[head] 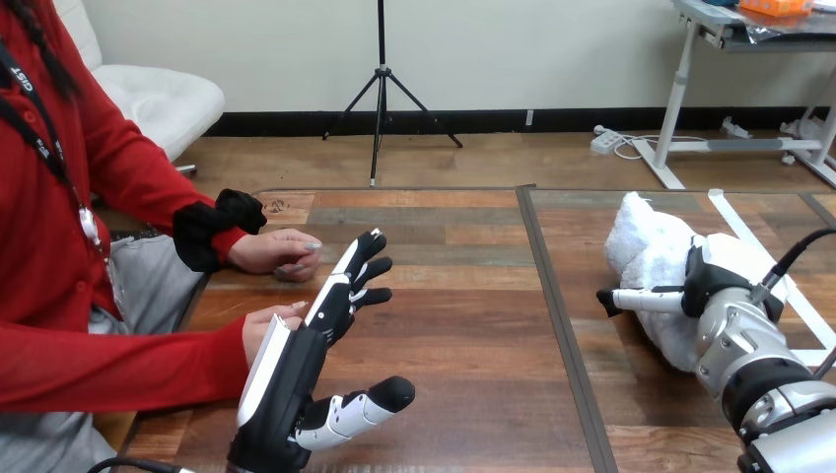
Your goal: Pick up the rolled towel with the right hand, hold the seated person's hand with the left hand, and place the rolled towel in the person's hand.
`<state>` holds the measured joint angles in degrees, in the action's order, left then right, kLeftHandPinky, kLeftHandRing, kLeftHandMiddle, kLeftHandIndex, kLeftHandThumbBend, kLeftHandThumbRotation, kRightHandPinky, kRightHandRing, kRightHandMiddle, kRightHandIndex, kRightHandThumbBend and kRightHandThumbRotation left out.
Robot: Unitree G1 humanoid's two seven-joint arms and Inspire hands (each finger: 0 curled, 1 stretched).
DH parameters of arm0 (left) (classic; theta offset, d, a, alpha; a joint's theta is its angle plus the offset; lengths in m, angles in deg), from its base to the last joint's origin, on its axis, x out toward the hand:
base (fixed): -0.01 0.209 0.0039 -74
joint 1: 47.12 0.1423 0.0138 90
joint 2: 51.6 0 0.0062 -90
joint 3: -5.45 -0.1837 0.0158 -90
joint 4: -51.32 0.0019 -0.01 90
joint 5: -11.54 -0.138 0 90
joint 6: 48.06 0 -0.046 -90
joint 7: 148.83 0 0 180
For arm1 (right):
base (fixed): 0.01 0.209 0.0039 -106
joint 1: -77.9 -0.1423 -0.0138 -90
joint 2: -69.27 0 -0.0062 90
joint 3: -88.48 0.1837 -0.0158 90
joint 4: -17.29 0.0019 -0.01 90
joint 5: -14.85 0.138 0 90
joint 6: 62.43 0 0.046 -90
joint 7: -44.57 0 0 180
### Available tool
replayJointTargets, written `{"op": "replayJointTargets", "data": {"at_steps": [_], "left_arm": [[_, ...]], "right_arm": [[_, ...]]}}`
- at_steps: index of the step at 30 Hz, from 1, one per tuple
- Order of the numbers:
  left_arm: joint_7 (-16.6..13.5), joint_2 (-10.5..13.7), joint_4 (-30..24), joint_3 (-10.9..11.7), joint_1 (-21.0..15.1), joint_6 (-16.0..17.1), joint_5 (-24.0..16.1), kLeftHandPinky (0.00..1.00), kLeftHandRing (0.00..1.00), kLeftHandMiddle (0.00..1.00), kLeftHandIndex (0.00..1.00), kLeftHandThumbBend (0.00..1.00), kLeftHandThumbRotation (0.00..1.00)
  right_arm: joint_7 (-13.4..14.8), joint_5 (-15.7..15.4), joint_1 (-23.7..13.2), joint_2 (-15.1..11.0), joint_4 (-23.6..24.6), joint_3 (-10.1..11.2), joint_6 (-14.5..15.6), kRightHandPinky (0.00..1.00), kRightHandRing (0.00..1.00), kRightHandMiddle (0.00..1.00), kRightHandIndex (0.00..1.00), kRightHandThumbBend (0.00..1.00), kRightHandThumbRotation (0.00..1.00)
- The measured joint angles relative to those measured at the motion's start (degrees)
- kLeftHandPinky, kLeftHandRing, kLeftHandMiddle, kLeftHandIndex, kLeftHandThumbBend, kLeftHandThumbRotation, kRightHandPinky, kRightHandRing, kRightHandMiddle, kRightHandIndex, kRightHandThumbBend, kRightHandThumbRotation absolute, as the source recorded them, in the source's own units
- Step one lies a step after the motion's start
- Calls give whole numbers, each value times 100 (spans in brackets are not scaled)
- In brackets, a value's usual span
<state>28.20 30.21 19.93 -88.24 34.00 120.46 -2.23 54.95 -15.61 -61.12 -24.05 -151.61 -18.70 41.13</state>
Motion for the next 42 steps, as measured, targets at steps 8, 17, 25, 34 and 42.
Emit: {"op": "replayJointTargets", "data": {"at_steps": [8,17,25,34,42], "left_arm": [[73,3,-19,3,5,46,86,79,89,94,94,100,79],[117,13,-91,12,64,58,179,79,89,94,94,100,81],[180,35,-192,20,138,74,234,79,89,94,94,100,82],[258,51,-226,19,174,120,326,79,89,94,94,100,82],[341,66,-242,23,178,130,455,79,89,94,94,100,82]], "right_arm": [[278,216,114,54,15,207,-136,51,84,98,95,95,35],[414,280,206,47,28,271,-333,39,58,73,88,93,13],[468,271,269,-9,58,261,-504,37,51,61,72,93,3],[568,457,366,-63,129,441,-866,30,42,46,41,89,0],[572,752,424,-76,140,700,-1134,25,35,39,31,83,0]]}}
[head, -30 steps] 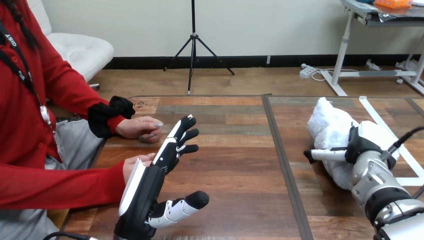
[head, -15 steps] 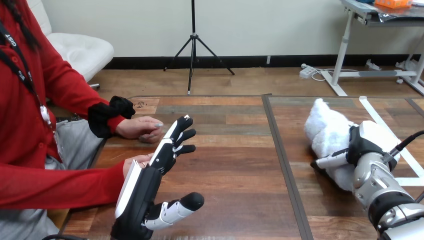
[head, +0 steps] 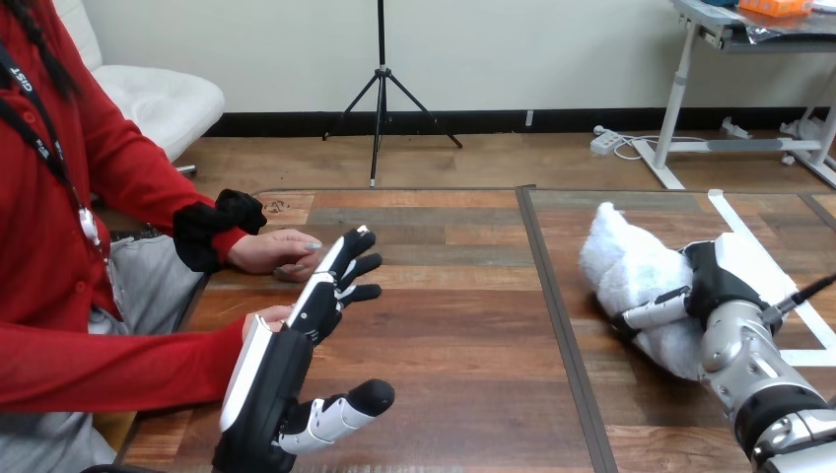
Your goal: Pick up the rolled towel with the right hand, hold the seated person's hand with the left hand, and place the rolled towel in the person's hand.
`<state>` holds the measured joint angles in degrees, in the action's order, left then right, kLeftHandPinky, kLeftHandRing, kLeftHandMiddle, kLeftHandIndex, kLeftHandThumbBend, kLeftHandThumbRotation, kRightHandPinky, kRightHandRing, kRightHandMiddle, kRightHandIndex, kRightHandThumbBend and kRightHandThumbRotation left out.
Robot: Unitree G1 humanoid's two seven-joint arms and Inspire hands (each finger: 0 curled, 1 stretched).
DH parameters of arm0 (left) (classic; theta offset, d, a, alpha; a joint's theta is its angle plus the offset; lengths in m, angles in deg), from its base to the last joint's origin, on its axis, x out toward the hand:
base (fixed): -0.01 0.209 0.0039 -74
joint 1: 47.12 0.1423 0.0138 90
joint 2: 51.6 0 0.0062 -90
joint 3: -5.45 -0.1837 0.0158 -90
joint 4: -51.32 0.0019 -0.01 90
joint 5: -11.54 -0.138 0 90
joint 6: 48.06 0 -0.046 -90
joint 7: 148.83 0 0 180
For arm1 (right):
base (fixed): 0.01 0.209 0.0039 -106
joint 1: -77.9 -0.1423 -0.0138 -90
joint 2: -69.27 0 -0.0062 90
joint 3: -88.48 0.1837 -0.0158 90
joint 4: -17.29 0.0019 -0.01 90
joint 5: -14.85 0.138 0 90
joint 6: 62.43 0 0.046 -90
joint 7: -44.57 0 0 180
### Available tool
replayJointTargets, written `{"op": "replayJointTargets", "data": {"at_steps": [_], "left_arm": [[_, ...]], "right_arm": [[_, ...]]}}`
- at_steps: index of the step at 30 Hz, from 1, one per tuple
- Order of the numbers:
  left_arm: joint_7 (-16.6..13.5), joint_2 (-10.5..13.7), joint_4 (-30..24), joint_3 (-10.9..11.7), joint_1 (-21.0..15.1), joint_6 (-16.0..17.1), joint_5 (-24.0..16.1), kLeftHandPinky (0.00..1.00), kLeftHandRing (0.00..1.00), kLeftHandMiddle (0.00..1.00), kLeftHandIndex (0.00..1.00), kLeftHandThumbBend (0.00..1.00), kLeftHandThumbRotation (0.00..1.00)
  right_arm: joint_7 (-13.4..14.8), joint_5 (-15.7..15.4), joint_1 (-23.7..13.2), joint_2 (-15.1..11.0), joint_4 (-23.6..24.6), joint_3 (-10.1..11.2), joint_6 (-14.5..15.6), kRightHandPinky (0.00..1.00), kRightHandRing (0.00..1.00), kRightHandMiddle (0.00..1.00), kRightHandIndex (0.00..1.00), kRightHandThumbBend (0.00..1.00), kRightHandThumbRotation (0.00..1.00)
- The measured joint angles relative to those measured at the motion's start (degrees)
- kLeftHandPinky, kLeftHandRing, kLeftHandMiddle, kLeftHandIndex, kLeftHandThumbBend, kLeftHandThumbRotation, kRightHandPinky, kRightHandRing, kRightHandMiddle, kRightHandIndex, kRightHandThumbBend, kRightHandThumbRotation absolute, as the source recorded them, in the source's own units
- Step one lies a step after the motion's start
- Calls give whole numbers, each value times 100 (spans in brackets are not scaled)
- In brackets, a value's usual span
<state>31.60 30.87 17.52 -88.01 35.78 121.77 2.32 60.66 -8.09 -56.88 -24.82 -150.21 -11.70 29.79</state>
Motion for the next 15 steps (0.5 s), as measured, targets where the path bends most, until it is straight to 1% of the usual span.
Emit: {"op": "replayJointTargets", "data": {"at_steps": [1,4,6,7,13,15], "left_arm": [[8,4,-3,1,0,0,0,79,89,94,94,100,82],[35,15,-13,4,1,0,0,79,89,94,94,100,83],[50,19,-20,4,3,0,0,79,89,94,94,100,83],[54,19,-24,4,5,0,-1,79,89,94,94,100,83],[68,18,-35,5,19,2,0,78,88,93,93,100,83],[74,18,-35,5,23,3,2,78,89,94,94,100,83]], "right_arm": [[-7,14,9,-1,0,13,-24,25,35,39,31,82,0],[-10,37,34,3,1,50,-89,21,30,34,27,80,0],[-13,67,47,9,1,91,-133,16,24,29,24,76,0],[-16,77,53,11,1,107,-152,15,23,28,23,75,0],[-48,89,122,9,7,157,-370,11,18,23,21,71,0],[-77,140,143,12,14,193,-424,11,17,23,22,70,0]]}}
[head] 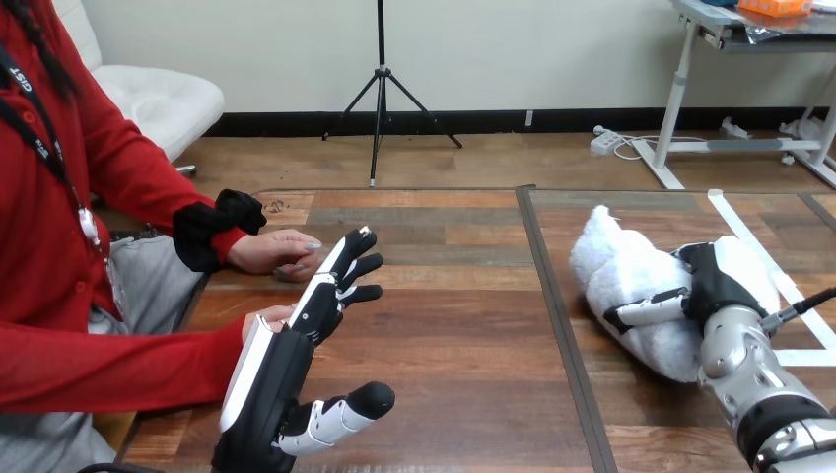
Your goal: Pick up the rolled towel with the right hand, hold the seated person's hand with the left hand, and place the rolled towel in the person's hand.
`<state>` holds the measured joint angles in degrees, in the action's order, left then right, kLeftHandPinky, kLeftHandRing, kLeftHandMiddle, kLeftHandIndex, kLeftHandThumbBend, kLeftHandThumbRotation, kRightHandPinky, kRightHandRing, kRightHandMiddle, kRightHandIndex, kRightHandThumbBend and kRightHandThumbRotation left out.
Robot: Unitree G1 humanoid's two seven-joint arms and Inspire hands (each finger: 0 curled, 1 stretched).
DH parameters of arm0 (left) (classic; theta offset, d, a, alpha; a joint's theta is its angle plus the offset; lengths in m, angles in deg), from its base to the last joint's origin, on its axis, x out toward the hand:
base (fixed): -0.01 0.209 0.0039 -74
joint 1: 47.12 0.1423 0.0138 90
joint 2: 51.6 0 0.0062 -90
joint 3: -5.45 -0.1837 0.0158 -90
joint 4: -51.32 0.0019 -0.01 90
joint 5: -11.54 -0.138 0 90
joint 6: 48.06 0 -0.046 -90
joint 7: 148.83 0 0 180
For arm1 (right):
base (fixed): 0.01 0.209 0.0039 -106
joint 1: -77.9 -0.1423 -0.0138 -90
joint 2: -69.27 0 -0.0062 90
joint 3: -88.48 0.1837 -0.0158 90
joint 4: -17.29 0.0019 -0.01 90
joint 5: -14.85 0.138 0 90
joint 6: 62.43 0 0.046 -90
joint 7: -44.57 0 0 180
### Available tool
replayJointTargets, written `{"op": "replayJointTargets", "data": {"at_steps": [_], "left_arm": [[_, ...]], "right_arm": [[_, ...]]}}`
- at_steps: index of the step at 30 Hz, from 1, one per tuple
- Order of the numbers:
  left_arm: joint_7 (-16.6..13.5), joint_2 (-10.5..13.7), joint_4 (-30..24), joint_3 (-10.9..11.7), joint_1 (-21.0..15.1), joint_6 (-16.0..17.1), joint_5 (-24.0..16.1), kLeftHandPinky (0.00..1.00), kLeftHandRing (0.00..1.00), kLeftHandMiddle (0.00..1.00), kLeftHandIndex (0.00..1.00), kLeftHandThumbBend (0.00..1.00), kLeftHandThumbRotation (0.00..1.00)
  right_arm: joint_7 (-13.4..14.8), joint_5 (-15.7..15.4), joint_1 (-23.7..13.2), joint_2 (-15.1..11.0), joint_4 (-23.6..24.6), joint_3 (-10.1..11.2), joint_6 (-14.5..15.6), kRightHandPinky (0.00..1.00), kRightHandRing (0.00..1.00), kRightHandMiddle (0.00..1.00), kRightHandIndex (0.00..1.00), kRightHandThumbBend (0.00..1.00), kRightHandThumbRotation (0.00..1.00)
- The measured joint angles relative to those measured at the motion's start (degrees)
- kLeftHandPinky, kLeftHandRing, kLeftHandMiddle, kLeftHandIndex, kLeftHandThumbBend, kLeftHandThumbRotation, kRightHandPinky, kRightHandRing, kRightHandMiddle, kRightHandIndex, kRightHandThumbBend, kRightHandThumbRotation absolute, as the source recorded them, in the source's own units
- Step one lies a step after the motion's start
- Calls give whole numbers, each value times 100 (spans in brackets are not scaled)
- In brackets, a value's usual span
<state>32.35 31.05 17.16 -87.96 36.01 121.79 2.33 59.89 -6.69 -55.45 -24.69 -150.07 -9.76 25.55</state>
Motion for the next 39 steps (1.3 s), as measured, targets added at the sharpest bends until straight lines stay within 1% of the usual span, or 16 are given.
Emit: {"op": "replayJointTargets", "data": {"at_steps": [3,7,10,16,18,24,30,35,39], "left_arm": [[21,0,0,0,2,5,11,78,89,94,94,100,83],[30,0,-1,2,2,6,11,78,88,93,93,100,83],[35,1,-1,5,2,6,11,78,88,93,93,100,83],[65,2,-1,6,2,17,36,78,88,93,93,100,83],[73,3,-1,6,3,20,37,78,88,93,93,100,83],[86,2,-1,6,2,41,44,78,88,93,93,100,83],[86,3,-1,14,3,49,39,78,88,93,93,100,84],[88,6,-1,19,2,50,37,78,88,93,93,100,83],[89,6,-1,19,2,52,37,78,88,93,93,100,82]], "right_arm": [[-75,132,16,6,8,74,-56,10,16,23,22,69,0],[-310,366,52,3,10,237,-229,9,14,20,20,66,0],[-443,450,117,3,26,286,-415,11,19,21,19,65,0],[-814,734,255,35,73,479,-775,10,16,19,16,62,0],[-938,835,292,63,78,545,-865,8,13,17,15,61,0],[-1429,1288,393,186,92,893,-1075,5,10,14,13,58,0],[-1961,1660,536,296,135,1144,-1368,4,8,12,11,56,0],[-2355,1971,635,435,234,1328,-1472,3,6,10,10,52,0],[-2642,2244,715,560,313,1502,-1502,2,6,9,9,51,0]]}}
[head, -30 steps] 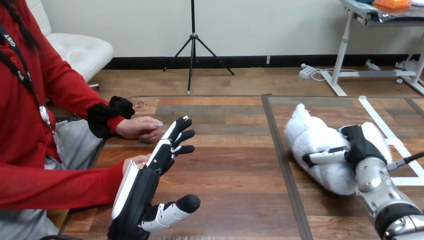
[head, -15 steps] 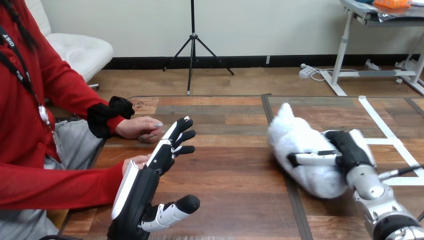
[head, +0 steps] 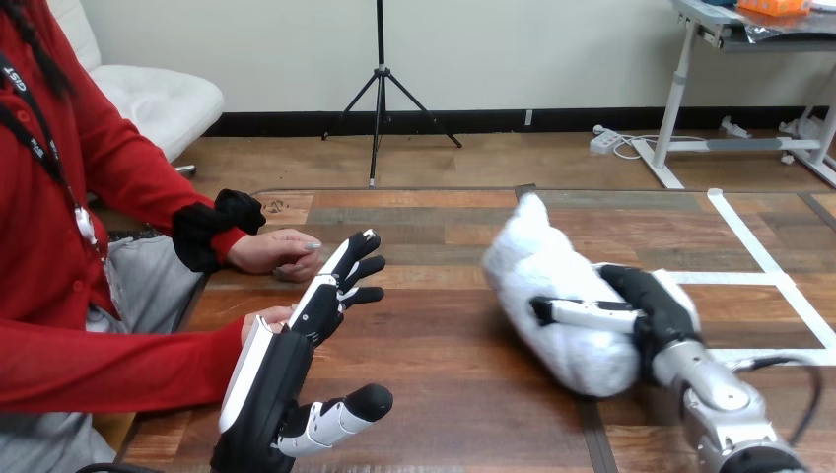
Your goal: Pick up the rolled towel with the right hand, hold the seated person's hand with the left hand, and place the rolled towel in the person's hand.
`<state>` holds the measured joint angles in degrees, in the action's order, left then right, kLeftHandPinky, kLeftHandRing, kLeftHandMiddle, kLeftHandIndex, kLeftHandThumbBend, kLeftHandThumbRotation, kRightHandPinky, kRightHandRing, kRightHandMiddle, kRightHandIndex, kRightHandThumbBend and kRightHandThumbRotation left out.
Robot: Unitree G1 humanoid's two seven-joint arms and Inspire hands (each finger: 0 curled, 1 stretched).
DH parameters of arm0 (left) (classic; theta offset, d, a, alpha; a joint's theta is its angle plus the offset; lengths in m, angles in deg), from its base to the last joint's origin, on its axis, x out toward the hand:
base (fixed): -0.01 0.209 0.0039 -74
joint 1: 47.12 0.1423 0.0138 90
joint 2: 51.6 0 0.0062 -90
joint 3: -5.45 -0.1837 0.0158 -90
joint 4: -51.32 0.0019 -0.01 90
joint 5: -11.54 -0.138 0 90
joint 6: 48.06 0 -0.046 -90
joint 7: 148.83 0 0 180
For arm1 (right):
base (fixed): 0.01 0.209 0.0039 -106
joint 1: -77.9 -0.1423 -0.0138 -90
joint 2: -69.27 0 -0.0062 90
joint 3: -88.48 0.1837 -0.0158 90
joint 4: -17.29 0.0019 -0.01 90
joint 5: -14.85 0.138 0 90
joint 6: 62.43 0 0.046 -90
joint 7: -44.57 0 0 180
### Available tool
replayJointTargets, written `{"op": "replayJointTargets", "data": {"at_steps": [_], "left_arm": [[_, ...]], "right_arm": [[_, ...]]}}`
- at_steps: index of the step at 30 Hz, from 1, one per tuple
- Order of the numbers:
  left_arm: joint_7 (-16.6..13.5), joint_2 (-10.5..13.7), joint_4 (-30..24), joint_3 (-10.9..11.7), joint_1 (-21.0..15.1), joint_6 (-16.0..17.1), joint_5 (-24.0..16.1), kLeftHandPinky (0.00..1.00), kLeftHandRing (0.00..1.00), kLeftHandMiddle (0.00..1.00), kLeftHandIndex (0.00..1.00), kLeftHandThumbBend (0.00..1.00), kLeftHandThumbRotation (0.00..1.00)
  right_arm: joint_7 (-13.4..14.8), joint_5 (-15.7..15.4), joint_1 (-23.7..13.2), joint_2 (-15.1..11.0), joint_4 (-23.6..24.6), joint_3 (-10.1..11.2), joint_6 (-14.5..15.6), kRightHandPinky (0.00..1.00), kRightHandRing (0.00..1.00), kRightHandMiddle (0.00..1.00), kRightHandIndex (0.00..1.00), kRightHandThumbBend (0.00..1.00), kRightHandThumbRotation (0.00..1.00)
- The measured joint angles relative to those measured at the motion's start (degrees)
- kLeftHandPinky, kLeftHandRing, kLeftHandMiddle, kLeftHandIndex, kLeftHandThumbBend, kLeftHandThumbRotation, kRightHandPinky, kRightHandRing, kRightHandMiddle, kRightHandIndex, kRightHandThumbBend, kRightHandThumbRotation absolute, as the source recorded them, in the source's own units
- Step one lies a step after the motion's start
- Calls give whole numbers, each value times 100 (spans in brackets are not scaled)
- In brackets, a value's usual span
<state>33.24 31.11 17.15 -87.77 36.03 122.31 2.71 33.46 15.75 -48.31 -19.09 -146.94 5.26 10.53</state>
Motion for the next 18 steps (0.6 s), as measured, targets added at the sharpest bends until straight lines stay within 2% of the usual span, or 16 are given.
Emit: {"op": "replayJointTargets", "data": {"at_steps": [4,9,18], "left_arm": [[1,1,0,1,0,0,-3,77,88,93,93,100,82],[7,4,0,0,0,0,1,77,88,92,92,100,80],[34,31,-2,9,5,0,-7,73,83,86,86,100,80]], "right_arm": [[-139,131,91,125,95,65,-96,2,5,8,8,48,0],[-500,427,234,263,277,211,-157,1,4,6,7,45,0],[-847,734,506,497,749,296,-261,0,3,5,4,41,0]]}}
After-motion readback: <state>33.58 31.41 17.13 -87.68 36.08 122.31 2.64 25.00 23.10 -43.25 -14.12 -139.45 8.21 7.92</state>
